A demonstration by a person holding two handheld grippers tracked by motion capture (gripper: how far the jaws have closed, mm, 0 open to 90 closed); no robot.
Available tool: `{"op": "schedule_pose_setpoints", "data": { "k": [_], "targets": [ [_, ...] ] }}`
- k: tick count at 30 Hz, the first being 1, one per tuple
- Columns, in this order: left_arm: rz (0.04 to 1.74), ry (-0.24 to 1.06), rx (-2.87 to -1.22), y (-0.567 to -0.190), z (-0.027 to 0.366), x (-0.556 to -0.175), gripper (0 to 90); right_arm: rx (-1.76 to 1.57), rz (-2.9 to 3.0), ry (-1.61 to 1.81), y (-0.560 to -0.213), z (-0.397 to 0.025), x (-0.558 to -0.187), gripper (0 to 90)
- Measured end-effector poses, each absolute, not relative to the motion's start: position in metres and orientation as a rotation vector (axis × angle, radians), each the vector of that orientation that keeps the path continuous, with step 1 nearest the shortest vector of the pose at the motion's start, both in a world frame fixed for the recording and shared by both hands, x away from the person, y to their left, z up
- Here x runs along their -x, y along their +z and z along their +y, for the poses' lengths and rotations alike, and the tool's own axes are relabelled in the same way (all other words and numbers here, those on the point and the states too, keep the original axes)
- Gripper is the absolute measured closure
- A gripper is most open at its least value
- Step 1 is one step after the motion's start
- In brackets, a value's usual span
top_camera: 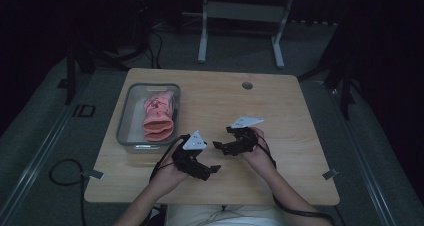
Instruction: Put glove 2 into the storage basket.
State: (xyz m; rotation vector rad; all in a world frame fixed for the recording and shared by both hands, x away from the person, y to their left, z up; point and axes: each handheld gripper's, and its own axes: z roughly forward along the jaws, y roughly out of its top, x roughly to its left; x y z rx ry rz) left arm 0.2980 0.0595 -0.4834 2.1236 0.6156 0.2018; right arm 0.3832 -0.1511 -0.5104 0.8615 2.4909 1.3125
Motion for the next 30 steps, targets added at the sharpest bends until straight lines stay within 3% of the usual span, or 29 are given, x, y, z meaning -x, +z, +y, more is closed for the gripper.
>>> {"op": "schedule_pose_setpoints", "data": {
  "k": [30],
  "targets": [
    [0.549, 0.145, -2.205, -0.545, 0.036, -0.291, 8.0, -0.862, 2.512, 1.272, -0.551, -0.19, -0.353, 15.5]
  ]
}}
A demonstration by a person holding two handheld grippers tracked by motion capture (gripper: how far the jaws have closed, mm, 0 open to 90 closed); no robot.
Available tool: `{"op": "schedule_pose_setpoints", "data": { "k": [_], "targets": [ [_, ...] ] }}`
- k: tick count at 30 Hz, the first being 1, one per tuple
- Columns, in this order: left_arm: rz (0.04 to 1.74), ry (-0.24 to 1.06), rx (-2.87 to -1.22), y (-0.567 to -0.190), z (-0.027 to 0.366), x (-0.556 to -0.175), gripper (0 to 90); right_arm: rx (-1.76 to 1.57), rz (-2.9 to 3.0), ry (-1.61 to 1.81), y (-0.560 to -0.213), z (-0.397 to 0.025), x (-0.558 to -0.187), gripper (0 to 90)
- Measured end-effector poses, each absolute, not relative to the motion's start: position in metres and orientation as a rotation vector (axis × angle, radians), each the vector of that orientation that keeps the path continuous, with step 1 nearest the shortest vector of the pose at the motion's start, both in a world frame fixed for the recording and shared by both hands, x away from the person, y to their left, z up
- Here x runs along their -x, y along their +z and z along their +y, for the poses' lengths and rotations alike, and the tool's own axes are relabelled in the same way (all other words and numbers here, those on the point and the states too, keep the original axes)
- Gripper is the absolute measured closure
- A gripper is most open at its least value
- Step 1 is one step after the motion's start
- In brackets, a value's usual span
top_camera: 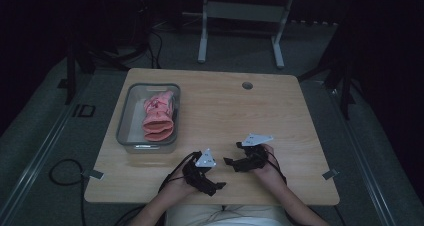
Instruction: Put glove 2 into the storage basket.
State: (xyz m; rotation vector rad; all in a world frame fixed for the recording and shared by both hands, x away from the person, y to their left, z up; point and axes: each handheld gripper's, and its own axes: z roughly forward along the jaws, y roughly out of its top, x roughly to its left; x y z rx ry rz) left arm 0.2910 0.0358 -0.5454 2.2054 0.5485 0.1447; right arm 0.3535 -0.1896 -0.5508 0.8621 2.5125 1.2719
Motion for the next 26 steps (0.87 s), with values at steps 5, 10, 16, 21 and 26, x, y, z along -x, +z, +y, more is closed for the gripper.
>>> {"op": "schedule_pose_setpoints", "data": {
  "k": [5, 10, 16, 21, 26],
  "targets": [
    [0.555, 0.143, -2.211, -0.549, 0.035, -0.291, 8.0, -0.857, 2.512, 1.264, -0.554, -0.197, -0.349, 14.9],
    [0.551, 0.166, -2.214, -0.551, 0.034, -0.29, 8.0, -0.867, 2.495, 1.274, -0.556, -0.201, -0.348, 14.9],
    [0.548, 0.206, -2.209, -0.551, 0.035, -0.288, 8.0, -0.882, 2.467, 1.289, -0.556, -0.205, -0.349, 14.8],
    [0.552, 0.199, -2.208, -0.551, 0.036, -0.289, 8.0, -0.875, 2.46, 1.293, -0.557, -0.205, -0.349, 14.5],
    [0.557, 0.186, -2.199, -0.551, 0.037, -0.289, 8.0, -0.87, 2.457, 1.296, -0.557, -0.205, -0.349, 14.5]
  ]
}}
